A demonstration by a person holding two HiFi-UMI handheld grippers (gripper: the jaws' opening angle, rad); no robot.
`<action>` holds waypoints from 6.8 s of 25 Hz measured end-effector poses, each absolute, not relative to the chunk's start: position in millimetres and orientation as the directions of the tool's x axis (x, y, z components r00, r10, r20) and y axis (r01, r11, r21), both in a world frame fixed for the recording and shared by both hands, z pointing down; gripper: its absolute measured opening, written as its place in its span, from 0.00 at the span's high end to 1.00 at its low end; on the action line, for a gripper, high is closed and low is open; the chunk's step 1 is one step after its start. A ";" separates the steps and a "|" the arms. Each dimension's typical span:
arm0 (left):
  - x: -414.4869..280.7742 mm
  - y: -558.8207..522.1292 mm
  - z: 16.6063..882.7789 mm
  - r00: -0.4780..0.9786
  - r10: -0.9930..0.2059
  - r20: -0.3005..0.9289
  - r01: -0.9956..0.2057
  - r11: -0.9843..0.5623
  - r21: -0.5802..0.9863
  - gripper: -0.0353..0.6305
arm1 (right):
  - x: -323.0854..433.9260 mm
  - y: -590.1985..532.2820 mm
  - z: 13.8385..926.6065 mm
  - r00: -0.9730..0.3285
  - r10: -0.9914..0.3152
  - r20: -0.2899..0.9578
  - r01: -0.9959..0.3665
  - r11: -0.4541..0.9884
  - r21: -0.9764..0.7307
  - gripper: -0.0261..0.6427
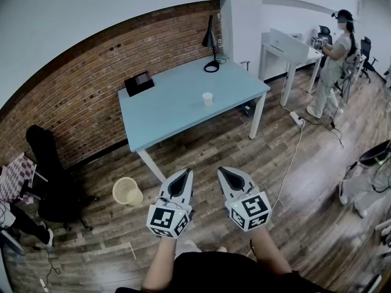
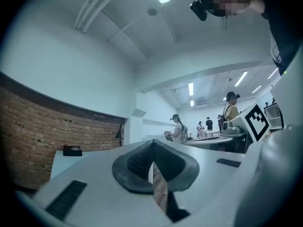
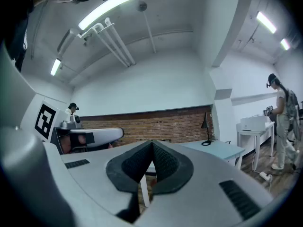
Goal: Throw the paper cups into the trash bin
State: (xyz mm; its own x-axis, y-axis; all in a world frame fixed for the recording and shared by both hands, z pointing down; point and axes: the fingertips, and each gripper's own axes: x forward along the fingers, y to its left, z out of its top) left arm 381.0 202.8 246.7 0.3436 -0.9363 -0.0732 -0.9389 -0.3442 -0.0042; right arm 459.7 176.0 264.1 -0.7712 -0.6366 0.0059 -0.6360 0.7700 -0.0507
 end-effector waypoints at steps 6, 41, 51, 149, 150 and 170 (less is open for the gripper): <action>374.8 196.3 243.8 0.339 -0.938 -0.079 -0.941 -0.340 -0.004 0.94 | 456.4 167.4 257.2 -0.774 -0.632 -0.022 -0.630 0.774 -0.068 0.95; 273.6 2.7 244.3 0.422 -0.904 -0.071 -0.904 -0.425 0.041 0.94 | 353.0 -18.9 255.8 -0.733 -0.680 0.037 -0.680 0.730 -0.064 0.95; 234.8 -30.8 257.1 0.446 -0.893 -0.066 -0.891 -0.450 0.063 0.94 | 315.1 -53.7 267.9 -0.706 -0.706 0.060 -0.708 0.704 -0.057 0.95; 281.9 -507.5 449.2 0.628 -0.657 0.416 -0.741 -0.668 0.064 0.83 | 395.9 -524.2 355.5 -0.461 -0.859 0.222 -0.885 0.430 -0.177 0.95; 285.2 -509.1 455.6 0.642 -0.635 0.430 -0.725 -0.686 0.069 0.78 | 396.4 -525.2 357.6 -0.450 -0.863 0.228 -0.891 0.417 -0.180 0.95; 326.3 -501.6 590.4 0.604 -0.296 0.740 -0.337 -0.936 -0.099 0.67 | 421.0 -532.3 397.5 -0.273 -0.901 0.337 -0.957 0.219 -0.190 0.95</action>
State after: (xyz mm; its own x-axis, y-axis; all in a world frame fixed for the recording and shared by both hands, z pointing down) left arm 326.3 -501.6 590.4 0.6042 -0.2958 0.7399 -0.3373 -0.9362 -0.0989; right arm 421.0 -532.3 397.5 -0.2732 -0.9010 0.3370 -0.9571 0.2192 -0.1897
